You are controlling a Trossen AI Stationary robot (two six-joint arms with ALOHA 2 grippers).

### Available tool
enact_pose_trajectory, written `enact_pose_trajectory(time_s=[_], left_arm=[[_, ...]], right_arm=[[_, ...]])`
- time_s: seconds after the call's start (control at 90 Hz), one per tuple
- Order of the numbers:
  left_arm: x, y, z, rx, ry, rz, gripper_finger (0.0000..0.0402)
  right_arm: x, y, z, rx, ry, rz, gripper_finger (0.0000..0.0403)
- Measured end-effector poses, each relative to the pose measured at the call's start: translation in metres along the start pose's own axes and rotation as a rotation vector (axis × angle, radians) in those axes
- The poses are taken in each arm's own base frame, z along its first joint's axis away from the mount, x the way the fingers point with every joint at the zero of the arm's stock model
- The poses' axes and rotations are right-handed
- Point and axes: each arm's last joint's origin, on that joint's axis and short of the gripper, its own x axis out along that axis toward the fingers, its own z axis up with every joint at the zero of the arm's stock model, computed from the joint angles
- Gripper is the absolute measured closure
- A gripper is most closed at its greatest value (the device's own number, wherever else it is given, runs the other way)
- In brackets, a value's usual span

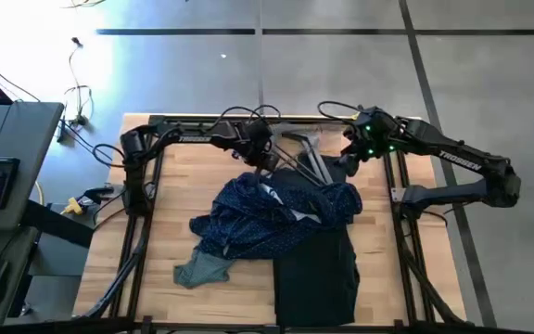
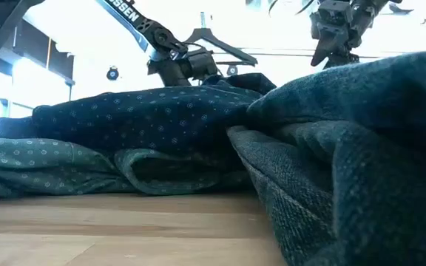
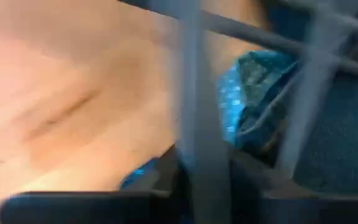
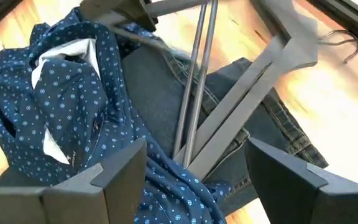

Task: Hang clothes
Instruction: Insert the hanger into the blue polo shirt

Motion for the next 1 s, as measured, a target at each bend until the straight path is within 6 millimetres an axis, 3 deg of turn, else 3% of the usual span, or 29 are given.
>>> enact_pose_trajectory(time_s=[0.256,0.456,0.611,0.767,1.0], left_arm=[[-0.048,-0.035,-0.006,0.219,-0.131,0.122,0.0352],[-0.101,-0.080,-0.028,0.648,-0.216,0.177,0.0352],[-0.132,-0.110,-0.052,0.902,-0.274,0.212,0.0352],[-0.146,-0.122,-0.066,0.946,-0.308,0.255,0.0352],[-0.147,-0.126,-0.071,0.951,-0.324,0.282,0.0352]], right_arm=[[-0.026,0.008,0.019,-0.118,-0.135,-0.015,0.0151],[-0.057,0.012,0.048,-0.216,-0.367,0.121,0.0151],[-0.070,-0.004,0.061,-0.222,-0.478,0.200,0.0151],[-0.077,-0.019,0.062,-0.234,-0.485,0.333,0.0151],[-0.070,-0.021,0.070,-0.239,-0.443,0.598,0.0151]])
